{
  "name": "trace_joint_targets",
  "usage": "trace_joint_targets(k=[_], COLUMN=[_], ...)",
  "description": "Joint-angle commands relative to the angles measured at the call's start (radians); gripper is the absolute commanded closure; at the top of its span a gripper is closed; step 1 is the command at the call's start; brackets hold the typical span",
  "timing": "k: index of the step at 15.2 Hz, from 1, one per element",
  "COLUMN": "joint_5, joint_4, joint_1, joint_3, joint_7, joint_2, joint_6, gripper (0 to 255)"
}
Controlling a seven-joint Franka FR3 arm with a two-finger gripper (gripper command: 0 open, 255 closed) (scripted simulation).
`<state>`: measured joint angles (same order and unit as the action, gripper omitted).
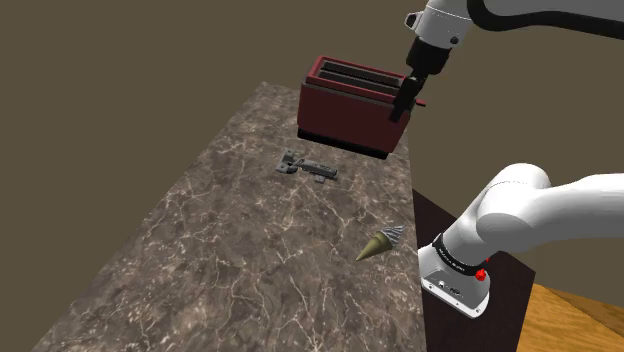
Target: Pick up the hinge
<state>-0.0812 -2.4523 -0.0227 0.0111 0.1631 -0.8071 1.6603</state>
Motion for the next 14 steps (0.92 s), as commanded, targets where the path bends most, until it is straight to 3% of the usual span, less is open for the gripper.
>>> trace_joint_targets(k=[1,14], joint_5=[0.000,0.015], joint_4=[0.000,0.094], joint_1=[0.000,-0.080], joint_3=[0.000,0.225], joint_7=[0.000,-0.120], joint_2=[0.000,0.429], joint_6=[0.000,0.268], gripper=[0,0])
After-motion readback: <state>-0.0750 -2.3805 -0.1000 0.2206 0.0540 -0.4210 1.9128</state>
